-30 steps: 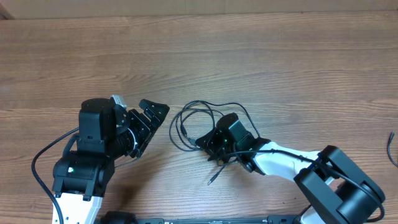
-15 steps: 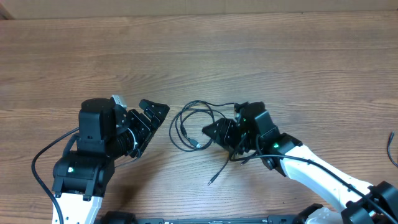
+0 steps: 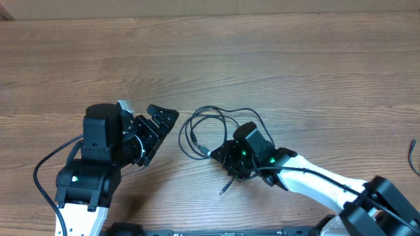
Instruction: Untangle cables
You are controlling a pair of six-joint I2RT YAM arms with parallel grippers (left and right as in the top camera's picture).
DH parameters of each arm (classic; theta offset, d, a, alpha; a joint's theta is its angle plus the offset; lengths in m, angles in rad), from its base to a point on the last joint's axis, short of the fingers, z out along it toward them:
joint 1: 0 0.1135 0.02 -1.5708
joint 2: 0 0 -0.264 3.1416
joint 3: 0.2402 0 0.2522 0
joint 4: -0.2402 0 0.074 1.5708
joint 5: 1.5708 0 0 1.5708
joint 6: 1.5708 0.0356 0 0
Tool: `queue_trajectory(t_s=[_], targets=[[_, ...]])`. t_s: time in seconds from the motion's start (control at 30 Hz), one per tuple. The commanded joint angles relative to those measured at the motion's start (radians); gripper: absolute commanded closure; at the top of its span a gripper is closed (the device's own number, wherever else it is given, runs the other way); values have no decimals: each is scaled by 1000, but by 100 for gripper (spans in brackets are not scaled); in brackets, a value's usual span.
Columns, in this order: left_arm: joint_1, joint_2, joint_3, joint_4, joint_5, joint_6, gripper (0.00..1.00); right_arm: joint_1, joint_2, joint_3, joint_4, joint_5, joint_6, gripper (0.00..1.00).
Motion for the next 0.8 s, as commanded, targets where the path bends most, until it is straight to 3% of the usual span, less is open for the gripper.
queue_trajectory(t_s=[0.0, 0.27, 0.4, 0.47, 0.53, 0.63, 0.77], targets=[[5, -5, 10, 3, -11, 19, 0, 30, 41, -9, 39, 83, 84, 49], [5, -5, 10, 3, -11, 19, 0, 52, 125, -9, 160, 143, 224, 58], [5, -5, 10, 3, -11, 19, 0, 52, 138, -9, 156, 199, 217, 61], [5, -5, 10, 3, -11, 19, 0, 52, 143, -9, 143, 229, 211, 68], [5, -5, 10, 3, -11, 19, 0, 52, 150, -9, 128, 235, 211, 83], [5, -5, 10, 3, -11, 19, 0, 52, 152, -9, 99, 234, 200, 96], [5, -5, 10, 3, -11, 19, 0, 52, 152, -9, 101, 222, 105, 96]])
